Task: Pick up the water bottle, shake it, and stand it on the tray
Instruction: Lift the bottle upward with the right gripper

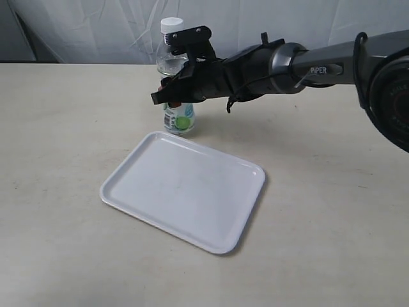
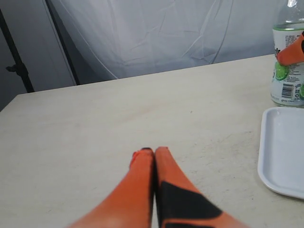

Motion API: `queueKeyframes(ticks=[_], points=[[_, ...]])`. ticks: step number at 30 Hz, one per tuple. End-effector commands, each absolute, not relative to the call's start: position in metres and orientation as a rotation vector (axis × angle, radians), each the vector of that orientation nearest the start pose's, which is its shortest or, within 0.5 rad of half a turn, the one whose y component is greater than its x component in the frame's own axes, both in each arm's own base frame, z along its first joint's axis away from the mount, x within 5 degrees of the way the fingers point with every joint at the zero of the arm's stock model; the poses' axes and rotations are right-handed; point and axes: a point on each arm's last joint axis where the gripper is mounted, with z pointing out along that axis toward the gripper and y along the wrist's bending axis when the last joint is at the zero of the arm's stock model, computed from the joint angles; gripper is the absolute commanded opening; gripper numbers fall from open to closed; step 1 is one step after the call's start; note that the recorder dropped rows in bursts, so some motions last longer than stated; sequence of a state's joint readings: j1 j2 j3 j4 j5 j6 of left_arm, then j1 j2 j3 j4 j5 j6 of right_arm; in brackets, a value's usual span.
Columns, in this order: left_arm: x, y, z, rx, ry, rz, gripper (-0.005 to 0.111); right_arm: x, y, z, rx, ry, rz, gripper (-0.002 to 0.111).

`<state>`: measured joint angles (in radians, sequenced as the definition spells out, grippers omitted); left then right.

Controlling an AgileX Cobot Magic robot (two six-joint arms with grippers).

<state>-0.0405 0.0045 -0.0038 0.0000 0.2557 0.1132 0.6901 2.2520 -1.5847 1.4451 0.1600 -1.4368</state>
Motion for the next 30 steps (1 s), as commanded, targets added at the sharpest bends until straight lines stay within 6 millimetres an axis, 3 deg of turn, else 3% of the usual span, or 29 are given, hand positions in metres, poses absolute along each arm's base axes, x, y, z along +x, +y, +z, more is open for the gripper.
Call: queueKeyframes(ticks=[1, 7, 10, 16, 20, 22, 24, 25, 29, 30], points=[[0.055, -0.002, 0.191, 0.132, 1.725, 0.052, 0.0, 0.374, 0.327, 0.179, -0.796, 2.018, 0.59, -0.001], [0.055, -0.002, 0.191, 0.132, 1.725, 0.052, 0.0, 0.362, 0.3, 0.197, -0.723, 2.023, 0.446, -0.001], [0.055, -0.002, 0.191, 0.132, 1.725, 0.052, 0.0, 0.346, 0.287, 0.208, -0.725, 2.026, 0.437, -0.001], [0.055, -0.002, 0.191, 0.132, 1.725, 0.052, 0.0, 0.3, 0.27, 0.245, -0.816, 1.996, 0.647, -0.001], [0.055, -0.002, 0.191, 0.134, 1.725, 0.054, 0.0, 0.282, 0.254, 0.258, -0.541, 2.024, 0.506, -0.001], [0.055, -0.002, 0.191, 0.134, 1.725, 0.054, 0.0, 0.268, 0.259, 0.266, -0.62, 1.987, 0.529, -0.001], [0.055, -0.002, 0.191, 0.134, 1.725, 0.054, 0.0, 0.25, 0.272, 0.27, -0.902, 1.929, 0.666, -0.001], [0.055, -0.002, 0.191, 0.134, 1.725, 0.054, 0.0, 0.246, 0.273, 0.27, -0.962, 1.919, 0.694, -0.001], [0.055, -0.002, 0.191, 0.132, 1.725, 0.053, 0.0, 0.257, 0.257, 0.269, -0.556, 1.968, 0.495, -0.001], [0.055, -0.002, 0.191, 0.132, 1.725, 0.053, 0.0, 0.254, 0.259, 0.269, -0.581, 1.968, 0.506, -0.001]])
